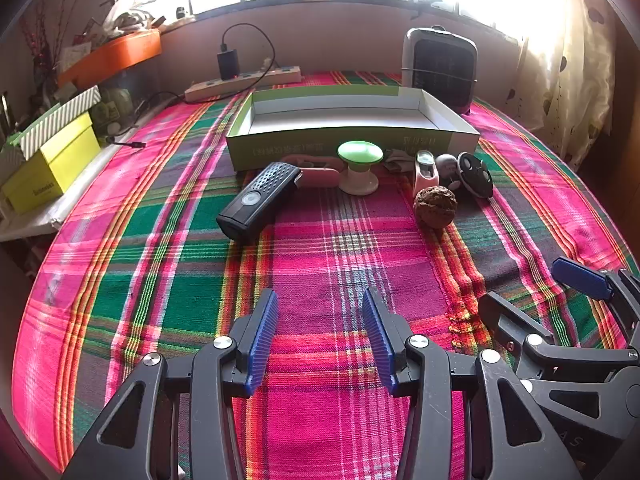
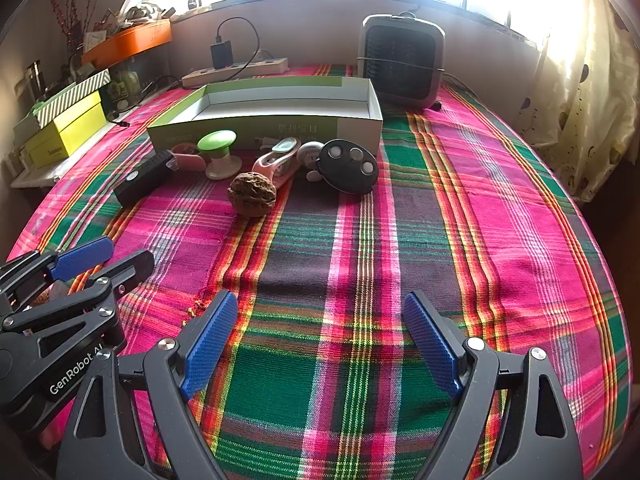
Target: Organize objects
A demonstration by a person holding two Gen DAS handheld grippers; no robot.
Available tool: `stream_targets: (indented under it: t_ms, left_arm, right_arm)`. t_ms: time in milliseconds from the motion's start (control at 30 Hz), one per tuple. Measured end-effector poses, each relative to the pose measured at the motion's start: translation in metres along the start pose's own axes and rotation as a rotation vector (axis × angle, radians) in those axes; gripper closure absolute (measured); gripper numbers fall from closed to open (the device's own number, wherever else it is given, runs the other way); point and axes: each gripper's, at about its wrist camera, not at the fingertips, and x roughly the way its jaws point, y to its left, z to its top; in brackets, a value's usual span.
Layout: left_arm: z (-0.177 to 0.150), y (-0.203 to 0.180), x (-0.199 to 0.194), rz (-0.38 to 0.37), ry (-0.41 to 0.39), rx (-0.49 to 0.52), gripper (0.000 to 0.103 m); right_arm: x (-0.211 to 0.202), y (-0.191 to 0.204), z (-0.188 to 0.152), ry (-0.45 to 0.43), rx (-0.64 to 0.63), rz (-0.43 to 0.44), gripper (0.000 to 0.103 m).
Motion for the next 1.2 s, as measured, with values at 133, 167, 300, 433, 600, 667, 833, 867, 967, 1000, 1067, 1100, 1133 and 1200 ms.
stream_targets:
  t_ms: [133,167,300,433,600,667,833,867,967,1000,1067,1100,1133,1200]
  left_arm:
    - [0.000,0.000,0.000,0.000,-0.001,-0.001,0.061]
    - [0.000,0.000,0.000,0.000,0.000,0.000,0.061]
    - [0.000,0.000,0.000,0.000,0.000,0.000,0.061]
    - [0.000,0.000,0.000,-0.002,0.001,0.003,0.061]
    - [0.004,0.004,0.000,-0.045,0.021,0.003,0.061]
    - [0.005,0.007,-0.002,-0.068,0.025,0.005,0.061]
    - [0.007,0.020,-0.022,-0.087,-0.015,0.016,0.061]
    - [0.008,0.022,-0.027,-0.090,-0.027,0.017,0.061]
    - [0.013,0.035,-0.045,-0.095,-0.077,0.012,0.061]
    - [0.015,0.042,-0.051,-0.103,-0.090,-0.002,0.061]
    - [0.018,0.054,-0.060,-0.098,-0.111,-0.017,0.061]
    - [0.019,0.062,-0.064,-0.080,-0.124,-0.019,0.061]
    - [0.019,0.069,-0.067,-0.068,-0.129,-0.022,0.061]
    - [0.019,0.082,-0.071,-0.054,-0.133,-0.037,0.061]
  right_arm:
    - [0.000,0.000,0.000,0.000,0.000,0.000,0.018]
    - [0.000,0.000,0.000,0.000,0.000,0.000,0.018]
    - [0.000,0.000,0.000,0.000,0.000,0.000,0.018]
    - [0.000,0.000,0.000,-0.001,0.000,0.000,0.018]
    - [0.000,0.000,0.000,-0.001,0.001,0.002,0.018]
    - [-0.001,-0.003,0.000,-0.006,0.013,0.019,0.018]
    - [-0.012,-0.006,-0.001,-0.044,0.021,0.081,0.018]
    - [-0.015,-0.004,-0.001,-0.054,0.008,0.085,0.018]
    - [-0.022,0.000,0.001,-0.077,-0.006,0.125,0.018]
    - [-0.025,0.002,0.002,-0.087,-0.010,0.147,0.018]
    - [-0.030,0.008,0.003,-0.103,-0.031,0.169,0.018]
    - [-0.032,0.012,0.003,-0.108,-0.045,0.180,0.018]
    - [-0.034,0.016,0.003,-0.114,-0.055,0.197,0.018]
    - [-0.038,0.025,0.002,-0.119,-0.080,0.246,0.018]
